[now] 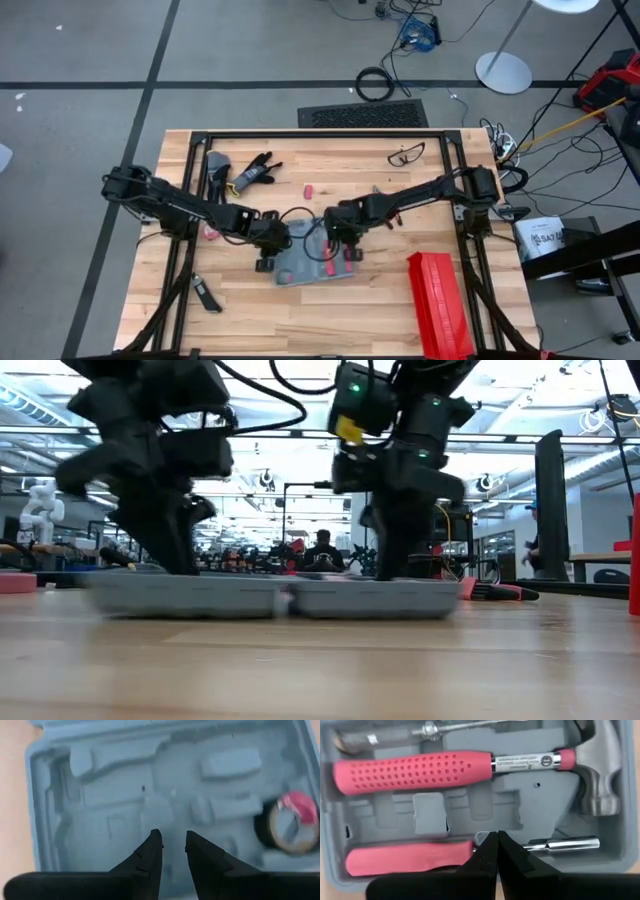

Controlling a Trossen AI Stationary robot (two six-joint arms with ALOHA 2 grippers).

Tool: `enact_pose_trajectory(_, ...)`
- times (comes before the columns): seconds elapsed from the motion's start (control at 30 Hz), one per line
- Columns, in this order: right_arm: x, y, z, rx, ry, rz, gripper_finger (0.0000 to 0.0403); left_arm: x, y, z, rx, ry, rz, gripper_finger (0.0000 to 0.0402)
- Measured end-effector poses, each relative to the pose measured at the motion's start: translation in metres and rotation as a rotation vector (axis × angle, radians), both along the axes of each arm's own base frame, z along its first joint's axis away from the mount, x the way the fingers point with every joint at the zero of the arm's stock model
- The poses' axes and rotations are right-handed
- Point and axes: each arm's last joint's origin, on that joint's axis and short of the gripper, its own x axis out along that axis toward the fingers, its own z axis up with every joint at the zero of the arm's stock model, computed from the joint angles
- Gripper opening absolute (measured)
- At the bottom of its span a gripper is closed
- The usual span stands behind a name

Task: Prefit tool cases
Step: Put the red hammer into the gray prefit tools case

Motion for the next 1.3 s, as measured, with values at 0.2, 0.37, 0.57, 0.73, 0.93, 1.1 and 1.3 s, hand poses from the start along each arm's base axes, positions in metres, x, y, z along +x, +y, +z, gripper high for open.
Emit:
enact_pose_trajectory(0.2, -0.021, -0.013, 0.029, -0.091, 0.046, -0.014, 0.0, 0.018, 0.019, -0.006, 0.061, -0.098, 0.003, 0.0091)
enact_pose_trajectory(0.37, -0.03, -0.025, 0.055, -0.081, -0.066, -0.113, 0.0, 0.022, 0.034, -0.011, 0.065, -0.109, 0.046, 0.0091)
enact_pose_trajectory(0.57, -0.036, -0.037, 0.051, -0.122, -0.266, -0.405, 0.0, 0.028, 0.039, -0.015, 0.058, -0.139, 0.067, 0.0091)
enact_pose_trajectory(0.73, -0.038, -0.036, 0.028, -0.079, -0.341, -0.445, 0.0027, 0.033, 0.038, -0.022, 0.06, -0.149, 0.062, 0.0091)
enact_pose_trajectory(0.93, -0.039, -0.036, 0.024, -0.083, -0.335, -0.442, 0.0101, 0.04, 0.038, -0.034, 0.06, -0.148, 0.061, 0.0091)
enact_pose_trajectory(1.1, -0.041, -0.039, 0.021, -0.083, -0.304, -0.47, 0.0159, 0.042, 0.038, -0.037, 0.06, -0.165, 0.06, 0.0091)
enact_pose_trajectory(1.3, -0.049, -0.043, 0.017, -0.092, -0.22, -0.504, 0.0197, 0.043, 0.038, -0.037, 0.064, -0.167, 0.066, 0.0091)
